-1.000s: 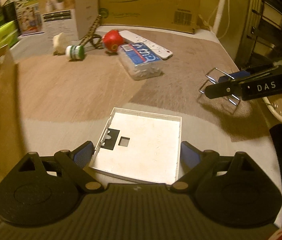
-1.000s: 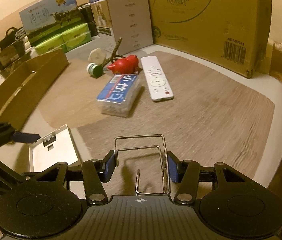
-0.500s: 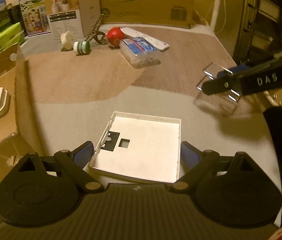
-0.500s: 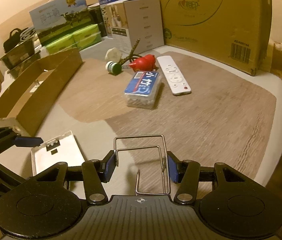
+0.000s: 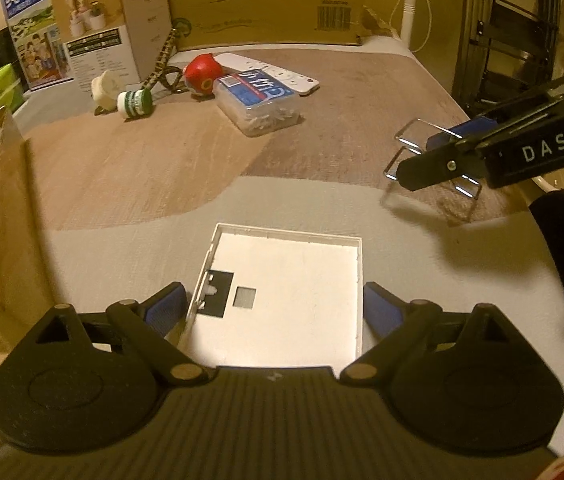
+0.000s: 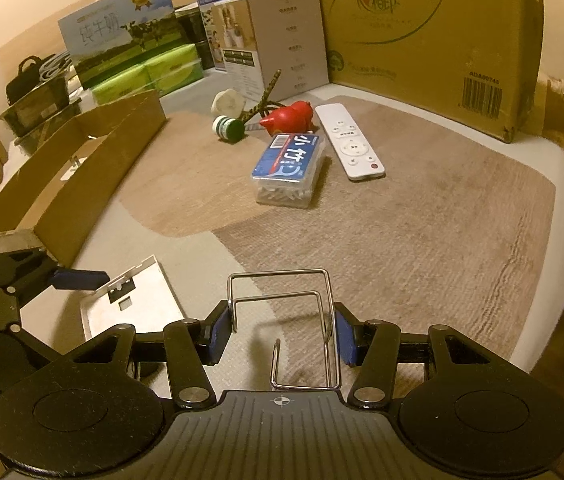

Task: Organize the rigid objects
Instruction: 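Carry the white plate toward the cardboard box with the left tool while the right tool carries the wire rack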

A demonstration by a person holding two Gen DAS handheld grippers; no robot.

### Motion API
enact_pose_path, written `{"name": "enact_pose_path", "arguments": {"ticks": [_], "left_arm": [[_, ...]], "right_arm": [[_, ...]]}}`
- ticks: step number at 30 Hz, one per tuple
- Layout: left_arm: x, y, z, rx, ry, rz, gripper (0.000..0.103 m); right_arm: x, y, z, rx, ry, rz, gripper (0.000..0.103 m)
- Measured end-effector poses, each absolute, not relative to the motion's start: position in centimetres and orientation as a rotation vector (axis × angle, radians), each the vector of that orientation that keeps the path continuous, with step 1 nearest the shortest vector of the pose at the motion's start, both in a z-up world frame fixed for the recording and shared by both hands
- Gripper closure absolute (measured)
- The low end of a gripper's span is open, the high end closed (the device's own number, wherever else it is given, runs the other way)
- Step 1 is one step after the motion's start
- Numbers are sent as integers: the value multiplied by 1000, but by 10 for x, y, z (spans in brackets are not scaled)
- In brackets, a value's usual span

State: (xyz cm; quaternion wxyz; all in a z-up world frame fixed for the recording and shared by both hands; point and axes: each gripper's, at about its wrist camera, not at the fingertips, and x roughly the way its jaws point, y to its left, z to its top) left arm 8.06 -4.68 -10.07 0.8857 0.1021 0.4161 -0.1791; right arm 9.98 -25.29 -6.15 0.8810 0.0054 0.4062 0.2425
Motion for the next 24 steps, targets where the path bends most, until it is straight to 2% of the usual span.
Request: {"name": "enact_pose_path", "arguments": {"ticks": [2,11,24], "left_arm": [[82,-46,-100,198,874,-381,13],[73,-39,-91,146,877,-343,15],[50,-6,-32,135,767,-237,15]], "right_arm": [[100,-253,-62,14,848,506,50],[95,-253,-54,20,827,506,50],[78,-231,-23,10,764,544,50]]}}
